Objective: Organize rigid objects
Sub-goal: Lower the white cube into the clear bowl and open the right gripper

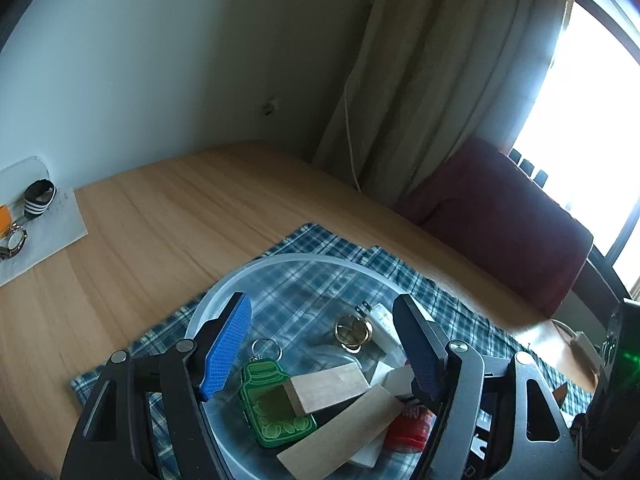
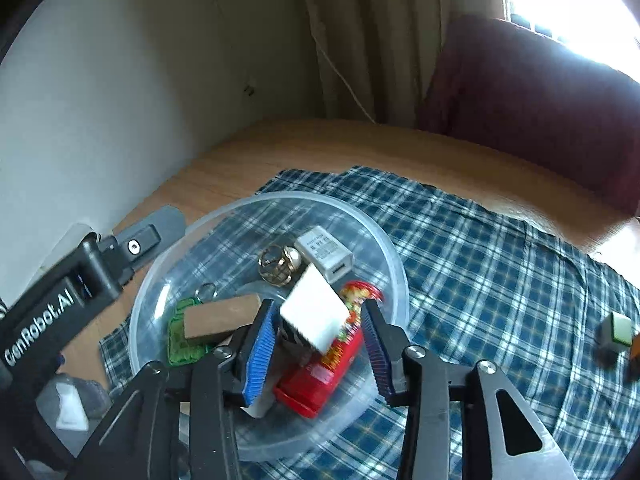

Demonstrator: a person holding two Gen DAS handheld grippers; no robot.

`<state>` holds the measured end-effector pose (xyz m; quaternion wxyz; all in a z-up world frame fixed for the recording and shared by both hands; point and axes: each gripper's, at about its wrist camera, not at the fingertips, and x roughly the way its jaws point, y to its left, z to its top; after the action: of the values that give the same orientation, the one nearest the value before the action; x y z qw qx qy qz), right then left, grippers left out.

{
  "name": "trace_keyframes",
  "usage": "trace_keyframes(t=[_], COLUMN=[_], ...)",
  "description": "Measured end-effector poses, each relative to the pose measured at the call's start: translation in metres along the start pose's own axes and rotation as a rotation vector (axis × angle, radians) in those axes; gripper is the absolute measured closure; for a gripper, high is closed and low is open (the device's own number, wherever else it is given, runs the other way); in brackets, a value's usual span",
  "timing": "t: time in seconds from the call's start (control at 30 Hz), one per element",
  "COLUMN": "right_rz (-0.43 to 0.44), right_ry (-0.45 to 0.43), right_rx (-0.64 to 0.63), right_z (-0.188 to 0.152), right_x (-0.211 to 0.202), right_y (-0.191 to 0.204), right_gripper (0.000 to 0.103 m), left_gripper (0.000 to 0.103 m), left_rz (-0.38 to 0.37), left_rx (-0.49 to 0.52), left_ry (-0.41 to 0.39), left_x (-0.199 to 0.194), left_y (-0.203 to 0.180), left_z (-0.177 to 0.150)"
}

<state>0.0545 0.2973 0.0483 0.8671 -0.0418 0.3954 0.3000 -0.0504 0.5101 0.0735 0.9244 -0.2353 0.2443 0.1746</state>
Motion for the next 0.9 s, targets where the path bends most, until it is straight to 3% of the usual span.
trace_keyframes(t=[0.57, 0.9], right_rz=[-0.017, -0.031], right_ry=[0.012, 0.006], right_rx=[0.055, 0.083], right_z=[-0.023, -0.008], right_x=[-0.014, 0.002], right_y=[-0.024, -0.023], right_gripper=[0.054, 0.052], left_gripper=[0.029, 0.029], left_rz=[0.001, 0.003], left_rx=[0.025, 0.028], left_ry=[0.016, 0.022], left_x=[0.002, 0.003], left_y=[-0.005, -0.005], left_z=[-0.003, -0.004])
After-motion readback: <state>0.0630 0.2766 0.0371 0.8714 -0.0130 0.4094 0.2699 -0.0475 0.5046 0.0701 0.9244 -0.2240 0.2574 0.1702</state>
